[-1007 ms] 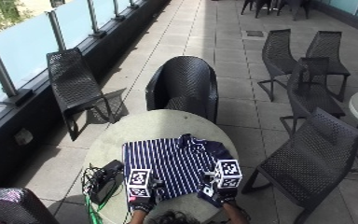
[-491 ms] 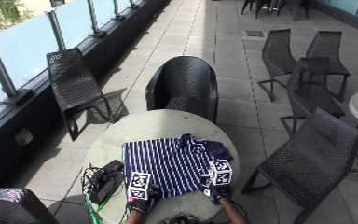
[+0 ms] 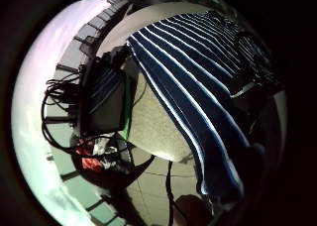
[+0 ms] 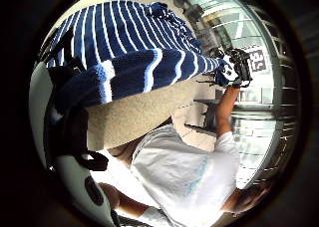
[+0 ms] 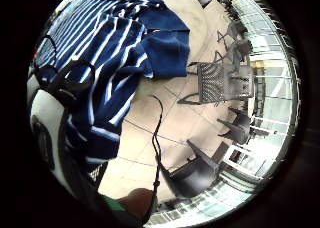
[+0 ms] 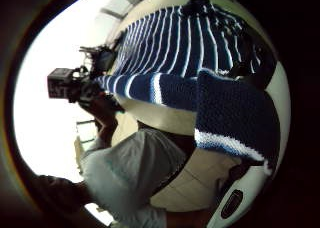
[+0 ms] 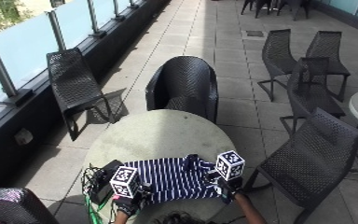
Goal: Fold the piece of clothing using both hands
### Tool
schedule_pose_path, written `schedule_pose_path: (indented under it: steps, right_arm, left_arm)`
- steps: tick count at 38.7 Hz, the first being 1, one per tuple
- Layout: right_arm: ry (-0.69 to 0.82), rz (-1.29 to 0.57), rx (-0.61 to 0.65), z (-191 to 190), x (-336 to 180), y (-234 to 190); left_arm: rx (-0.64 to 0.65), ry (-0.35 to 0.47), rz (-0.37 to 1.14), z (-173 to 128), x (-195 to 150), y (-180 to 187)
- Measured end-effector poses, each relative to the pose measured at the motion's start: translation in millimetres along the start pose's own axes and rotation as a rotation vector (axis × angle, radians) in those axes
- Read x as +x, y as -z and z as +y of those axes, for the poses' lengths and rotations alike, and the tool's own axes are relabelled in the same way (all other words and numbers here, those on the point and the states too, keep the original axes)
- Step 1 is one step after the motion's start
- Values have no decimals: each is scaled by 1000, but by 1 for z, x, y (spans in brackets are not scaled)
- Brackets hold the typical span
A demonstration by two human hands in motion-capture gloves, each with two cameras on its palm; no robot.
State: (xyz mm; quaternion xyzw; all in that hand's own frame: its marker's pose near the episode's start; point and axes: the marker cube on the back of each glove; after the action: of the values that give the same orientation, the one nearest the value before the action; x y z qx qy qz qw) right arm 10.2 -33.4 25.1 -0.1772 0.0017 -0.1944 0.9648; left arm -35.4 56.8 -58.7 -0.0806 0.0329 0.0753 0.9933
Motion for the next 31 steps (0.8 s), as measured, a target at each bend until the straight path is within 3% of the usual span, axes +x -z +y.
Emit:
schedule_pose_path:
  steps: [4,8,11,14,18,22,26,31]
  right_arm:
    - [43,-88,-23,-3,9,17]
    - [-65,-134,25,-50,15,49]
    - [-143,-156,33,-61,5,71]
    - [-232,-156,-10,-72,-7,88]
    - [-312,-73,-75,-106,1,73]
    - [-340,-41,-128,-131,6,51]
    - [-357,-64,-73,-141,12,41]
    - [-504,-149,117,-98,30,56]
  left_arm:
    - [-2,12,3,3,-2,23]
    - [162,165,-60,-42,-13,47]
    - [229,253,-112,-76,-22,45]
    - [239,332,-180,-112,-30,35]
    - [180,368,-229,-147,-39,11]
    - [143,396,-264,-155,-38,10]
    - [115,397,-284,-147,-32,18]
    - [158,359,-203,-144,-33,18]
